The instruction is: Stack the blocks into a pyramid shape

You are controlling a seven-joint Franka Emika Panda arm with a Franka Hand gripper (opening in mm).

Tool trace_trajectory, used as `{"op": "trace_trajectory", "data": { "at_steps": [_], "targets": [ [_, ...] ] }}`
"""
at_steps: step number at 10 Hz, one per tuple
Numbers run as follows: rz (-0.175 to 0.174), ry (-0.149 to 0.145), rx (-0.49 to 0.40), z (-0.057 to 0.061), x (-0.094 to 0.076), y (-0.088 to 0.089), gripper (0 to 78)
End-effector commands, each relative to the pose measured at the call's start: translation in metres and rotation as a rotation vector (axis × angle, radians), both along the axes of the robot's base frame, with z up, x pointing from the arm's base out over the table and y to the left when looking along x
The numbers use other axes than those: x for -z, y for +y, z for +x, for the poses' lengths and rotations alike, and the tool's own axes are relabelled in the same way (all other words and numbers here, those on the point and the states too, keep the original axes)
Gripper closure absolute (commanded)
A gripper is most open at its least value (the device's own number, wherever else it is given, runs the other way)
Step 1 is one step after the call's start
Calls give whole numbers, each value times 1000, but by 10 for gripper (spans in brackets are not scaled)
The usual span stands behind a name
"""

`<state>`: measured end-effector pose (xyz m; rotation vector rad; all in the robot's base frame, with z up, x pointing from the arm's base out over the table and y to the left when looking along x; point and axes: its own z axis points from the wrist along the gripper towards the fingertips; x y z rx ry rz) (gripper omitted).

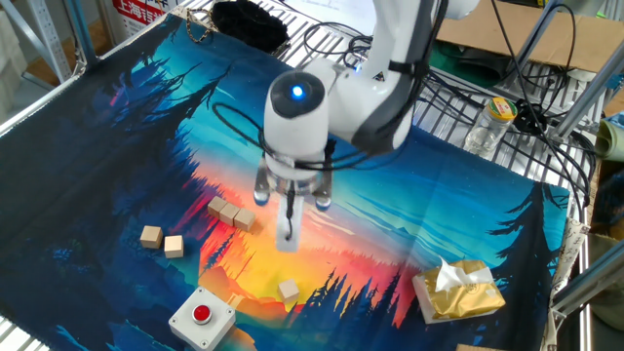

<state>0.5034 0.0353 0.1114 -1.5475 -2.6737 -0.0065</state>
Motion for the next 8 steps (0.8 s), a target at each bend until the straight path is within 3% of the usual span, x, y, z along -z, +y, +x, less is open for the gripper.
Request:
{"op": "trace_trajectory", "data": {
  "at_steps": [1,3,8],
  "targets": [
    [-7,-7,-42,13,4,8,1],
    [-18,-6,-72,27,4,17,1],
    [-24,-7,-133,41,10,21,1]
  ]
}}
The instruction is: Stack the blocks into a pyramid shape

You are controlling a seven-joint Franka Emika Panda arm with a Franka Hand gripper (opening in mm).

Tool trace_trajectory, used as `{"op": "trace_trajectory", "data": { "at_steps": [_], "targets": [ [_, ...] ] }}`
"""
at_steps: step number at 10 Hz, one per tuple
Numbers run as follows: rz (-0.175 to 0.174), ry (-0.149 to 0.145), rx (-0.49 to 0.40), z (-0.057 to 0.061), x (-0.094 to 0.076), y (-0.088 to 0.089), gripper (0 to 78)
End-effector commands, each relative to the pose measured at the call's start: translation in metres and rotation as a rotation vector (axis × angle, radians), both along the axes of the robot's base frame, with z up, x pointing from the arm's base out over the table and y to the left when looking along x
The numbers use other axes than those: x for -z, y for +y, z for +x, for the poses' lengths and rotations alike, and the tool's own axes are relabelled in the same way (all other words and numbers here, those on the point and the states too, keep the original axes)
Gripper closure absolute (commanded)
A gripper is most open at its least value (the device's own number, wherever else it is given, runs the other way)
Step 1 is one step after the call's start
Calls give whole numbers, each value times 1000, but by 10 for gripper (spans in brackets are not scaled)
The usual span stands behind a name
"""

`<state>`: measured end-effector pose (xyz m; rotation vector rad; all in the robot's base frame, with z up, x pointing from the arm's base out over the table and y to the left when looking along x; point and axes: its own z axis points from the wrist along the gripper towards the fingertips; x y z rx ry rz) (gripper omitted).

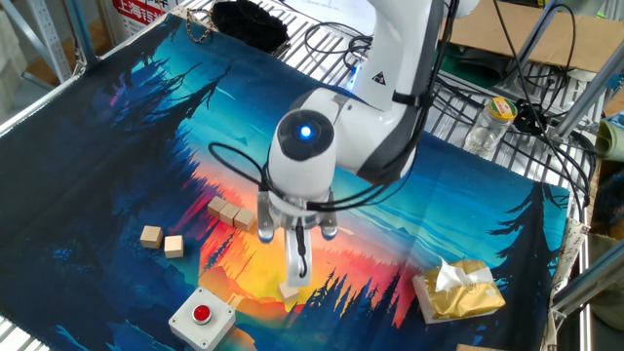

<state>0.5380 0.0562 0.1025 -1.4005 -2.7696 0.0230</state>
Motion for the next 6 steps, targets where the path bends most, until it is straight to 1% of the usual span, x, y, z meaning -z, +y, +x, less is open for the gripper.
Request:
{"op": "trace_trajectory", "data": {
  "at_steps": [1,3,5,6],
  "targets": [
    [-3,-2,-29,8,1,0,1],
    [-6,2,-52,9,1,0,1],
    [-21,3,-84,9,1,0,1],
    [-21,3,-93,9,1,0,1]
  ]
}}
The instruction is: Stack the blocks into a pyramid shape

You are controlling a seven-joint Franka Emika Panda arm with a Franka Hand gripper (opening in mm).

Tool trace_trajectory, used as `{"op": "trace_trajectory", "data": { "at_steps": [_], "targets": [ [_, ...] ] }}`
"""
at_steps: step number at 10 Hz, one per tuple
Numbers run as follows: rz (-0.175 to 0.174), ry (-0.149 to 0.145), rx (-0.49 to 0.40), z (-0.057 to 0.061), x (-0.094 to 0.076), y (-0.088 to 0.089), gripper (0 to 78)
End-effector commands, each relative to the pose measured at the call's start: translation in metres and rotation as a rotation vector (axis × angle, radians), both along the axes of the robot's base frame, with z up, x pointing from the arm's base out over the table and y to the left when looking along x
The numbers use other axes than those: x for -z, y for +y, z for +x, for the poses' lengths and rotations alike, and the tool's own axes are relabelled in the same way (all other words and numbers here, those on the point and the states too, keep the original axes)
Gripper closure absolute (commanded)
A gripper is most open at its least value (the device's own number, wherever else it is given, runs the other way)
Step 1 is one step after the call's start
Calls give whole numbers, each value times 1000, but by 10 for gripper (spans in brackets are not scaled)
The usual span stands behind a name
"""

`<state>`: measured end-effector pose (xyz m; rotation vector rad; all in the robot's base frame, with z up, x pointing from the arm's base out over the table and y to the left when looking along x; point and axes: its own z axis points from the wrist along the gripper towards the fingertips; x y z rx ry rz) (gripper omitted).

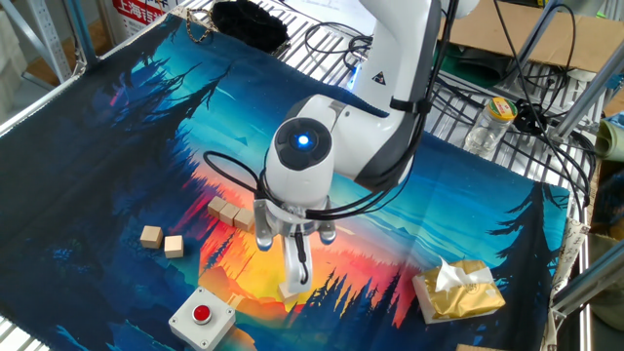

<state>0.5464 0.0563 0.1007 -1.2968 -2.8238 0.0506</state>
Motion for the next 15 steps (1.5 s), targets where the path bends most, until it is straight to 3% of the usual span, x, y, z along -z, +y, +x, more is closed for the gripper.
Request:
{"op": "trace_trajectory", "data": {
  "at_steps": [1,7,10,13,15],
  "targets": [
    [-8,3,-29,1,-1,0,1],
    [34,13,-115,1,-1,0,1],
    [69,-4,-72,1,-1,0,1],
    [81,-26,-35,17,3,9,1],
    [85,-39,-36,21,5,11,1]
  ]
}}
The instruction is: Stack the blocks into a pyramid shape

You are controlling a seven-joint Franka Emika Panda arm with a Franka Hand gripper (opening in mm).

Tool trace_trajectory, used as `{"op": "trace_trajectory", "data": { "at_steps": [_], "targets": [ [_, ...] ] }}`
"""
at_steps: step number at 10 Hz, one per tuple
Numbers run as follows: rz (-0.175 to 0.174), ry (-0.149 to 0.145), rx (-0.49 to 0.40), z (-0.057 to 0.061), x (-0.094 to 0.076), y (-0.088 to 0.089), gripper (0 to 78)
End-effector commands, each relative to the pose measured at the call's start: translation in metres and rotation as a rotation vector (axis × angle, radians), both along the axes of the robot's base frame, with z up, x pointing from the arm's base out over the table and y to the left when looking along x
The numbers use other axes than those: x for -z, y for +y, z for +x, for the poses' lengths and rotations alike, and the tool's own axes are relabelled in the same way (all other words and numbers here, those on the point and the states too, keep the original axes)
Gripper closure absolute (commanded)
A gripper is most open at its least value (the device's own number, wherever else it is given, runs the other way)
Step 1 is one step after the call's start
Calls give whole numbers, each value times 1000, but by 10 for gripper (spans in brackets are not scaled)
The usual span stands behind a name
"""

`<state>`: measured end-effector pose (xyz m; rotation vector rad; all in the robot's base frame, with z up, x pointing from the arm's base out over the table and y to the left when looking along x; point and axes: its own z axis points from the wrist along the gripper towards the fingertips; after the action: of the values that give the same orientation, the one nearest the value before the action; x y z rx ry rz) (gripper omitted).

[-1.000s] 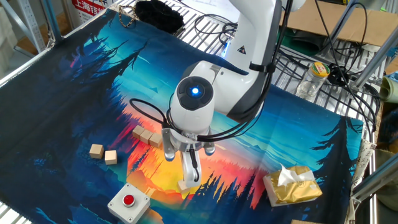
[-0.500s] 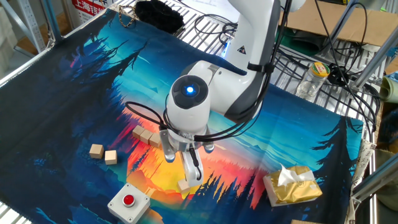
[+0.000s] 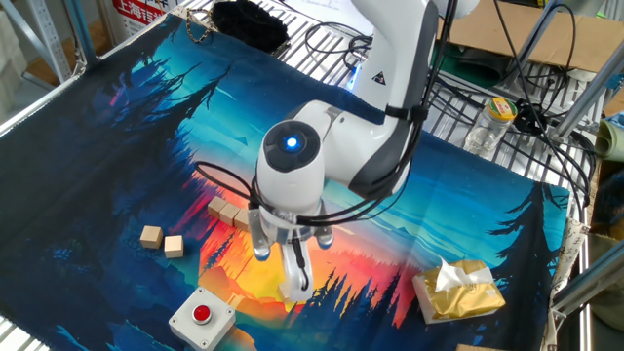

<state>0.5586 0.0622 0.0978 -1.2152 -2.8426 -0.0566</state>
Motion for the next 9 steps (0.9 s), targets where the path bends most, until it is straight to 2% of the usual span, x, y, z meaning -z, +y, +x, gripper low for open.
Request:
{"op": "trace_trajectory", "data": {
  "at_steps": [1,3,5,9],
  "targets": [
    [15,-25,5,9,3,7,1],
    [17,-26,0,10,5,11,1],
    [9,-40,-15,13,17,19,1],
    [7,-35,-91,20,16,20,1]
  ]
}}
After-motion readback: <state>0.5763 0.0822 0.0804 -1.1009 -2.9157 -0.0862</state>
